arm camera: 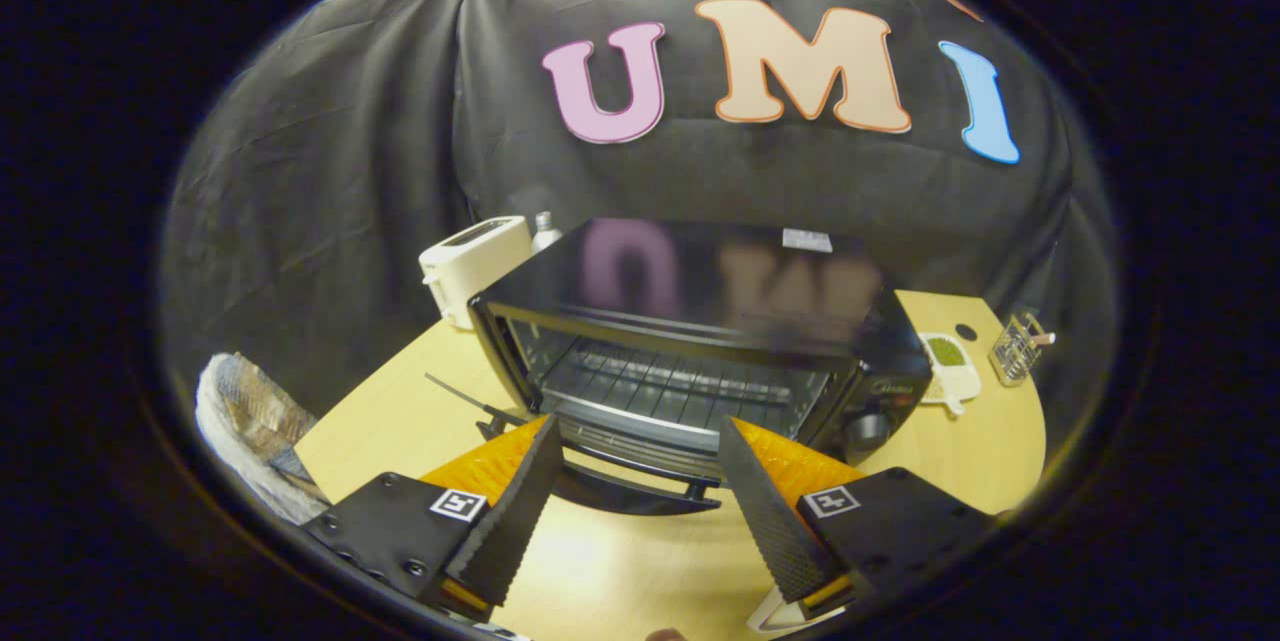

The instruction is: Open the toaster oven, put the food inside, and close the toaster oven door.

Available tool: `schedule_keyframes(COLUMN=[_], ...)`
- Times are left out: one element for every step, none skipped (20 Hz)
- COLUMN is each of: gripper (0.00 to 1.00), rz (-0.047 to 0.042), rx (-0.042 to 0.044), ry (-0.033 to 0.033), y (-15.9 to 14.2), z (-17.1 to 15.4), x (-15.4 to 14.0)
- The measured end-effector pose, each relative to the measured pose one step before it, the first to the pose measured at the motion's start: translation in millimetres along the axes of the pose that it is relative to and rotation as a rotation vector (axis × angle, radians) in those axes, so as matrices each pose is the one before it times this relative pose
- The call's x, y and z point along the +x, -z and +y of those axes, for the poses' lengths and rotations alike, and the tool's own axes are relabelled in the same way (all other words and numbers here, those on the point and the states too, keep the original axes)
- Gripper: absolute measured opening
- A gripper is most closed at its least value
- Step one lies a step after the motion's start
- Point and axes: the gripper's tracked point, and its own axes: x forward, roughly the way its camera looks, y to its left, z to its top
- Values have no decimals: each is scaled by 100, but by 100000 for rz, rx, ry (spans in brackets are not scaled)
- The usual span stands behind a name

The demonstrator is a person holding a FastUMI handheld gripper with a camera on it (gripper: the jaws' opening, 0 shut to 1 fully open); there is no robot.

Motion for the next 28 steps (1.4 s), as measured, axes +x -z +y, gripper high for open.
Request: schedule_keyframes(gripper=[99,99,99,99,99,99,99,100,100,100,100,100,100,100,100,100,100,100,100,100,100,100,99,99,99,99,99,99], rz=[1646,1611,1663,1669,1042,1346,941,1567,1749,1322,1177,916,780,1188,1206,1438,1379,1145,952,1027,386,-599,-735,109,-84,-969,-1441,-1869], rx=[-293,236,560,362,336,31,103,138,-455,-1511,-2151,-2171,-1431,-958,-63,595,1124,1190,1127,785,131,-701,-1035,-1289,-923,-55,973,1408], ry=[-1040,-887,-749,-647,-540,-583,-626,-634,-232,-32,23,-208,-205,-271,-212,-227,-239,-322,-226,-18,61,251,-207,-192,-311,-863,-1131,-862], y=[1036,905,979,833,714,667,743,762,898,678,763,541,502,495,663,478,524,384,447,281,303,-30,-44,112,116,-310,-262,-513], z=[257,199,190,150,168,165,260,181,108,150,115,71,84,39,-22,0,120,6,-141,-72,-26,-130,34,-25,-9,41,75,-133], x=[-333,-234,-154,-94,-97,69,32,112,67,159,125,202,181,322,343,211,156,196,197,282,93,44,-29,81,-37,-132,-230,-357])
